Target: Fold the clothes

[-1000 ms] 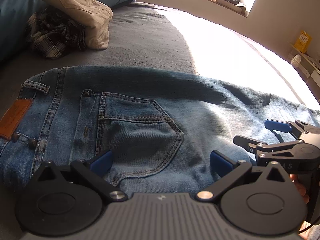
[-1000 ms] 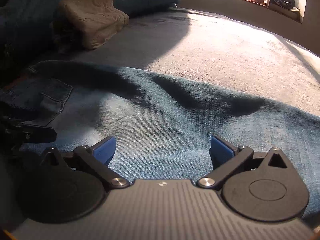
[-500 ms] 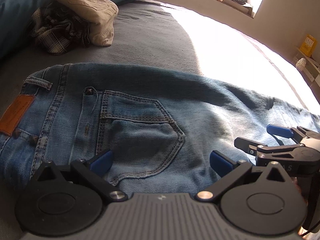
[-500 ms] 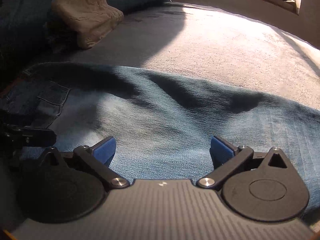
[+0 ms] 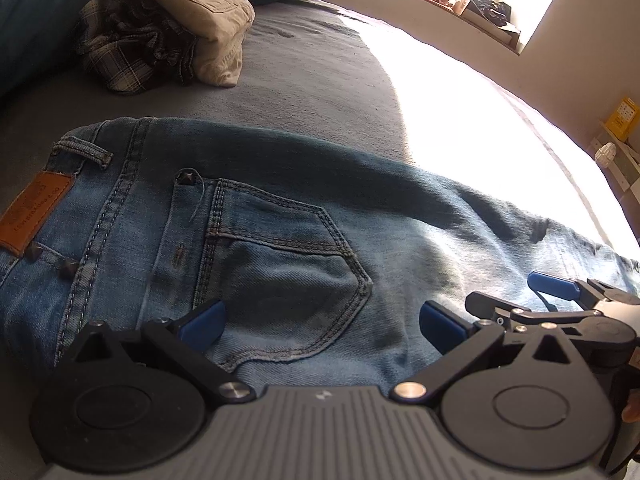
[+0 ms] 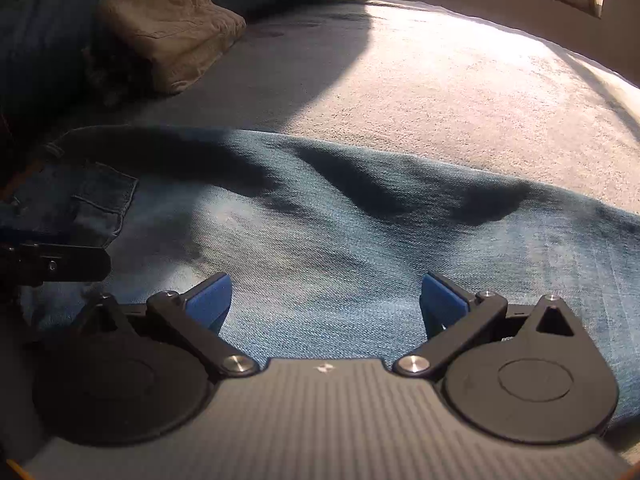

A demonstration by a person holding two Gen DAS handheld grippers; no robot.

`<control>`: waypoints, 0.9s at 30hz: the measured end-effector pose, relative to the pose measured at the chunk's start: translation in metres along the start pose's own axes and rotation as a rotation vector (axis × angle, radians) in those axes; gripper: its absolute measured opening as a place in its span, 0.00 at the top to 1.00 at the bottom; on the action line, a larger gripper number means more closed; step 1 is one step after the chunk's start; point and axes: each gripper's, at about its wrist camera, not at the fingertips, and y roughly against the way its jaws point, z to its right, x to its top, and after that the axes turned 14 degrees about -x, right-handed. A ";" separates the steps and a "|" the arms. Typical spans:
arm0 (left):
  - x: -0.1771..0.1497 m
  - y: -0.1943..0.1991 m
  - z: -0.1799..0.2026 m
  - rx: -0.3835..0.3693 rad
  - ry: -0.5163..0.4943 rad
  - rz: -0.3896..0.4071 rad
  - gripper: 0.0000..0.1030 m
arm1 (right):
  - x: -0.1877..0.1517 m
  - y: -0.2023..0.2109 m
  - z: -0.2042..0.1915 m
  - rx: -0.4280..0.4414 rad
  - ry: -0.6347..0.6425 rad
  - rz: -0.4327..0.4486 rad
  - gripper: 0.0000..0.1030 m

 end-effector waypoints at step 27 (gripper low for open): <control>-0.003 -0.004 0.015 0.054 -0.045 -0.018 0.00 | 0.008 0.017 0.025 -0.121 -0.006 0.132 0.01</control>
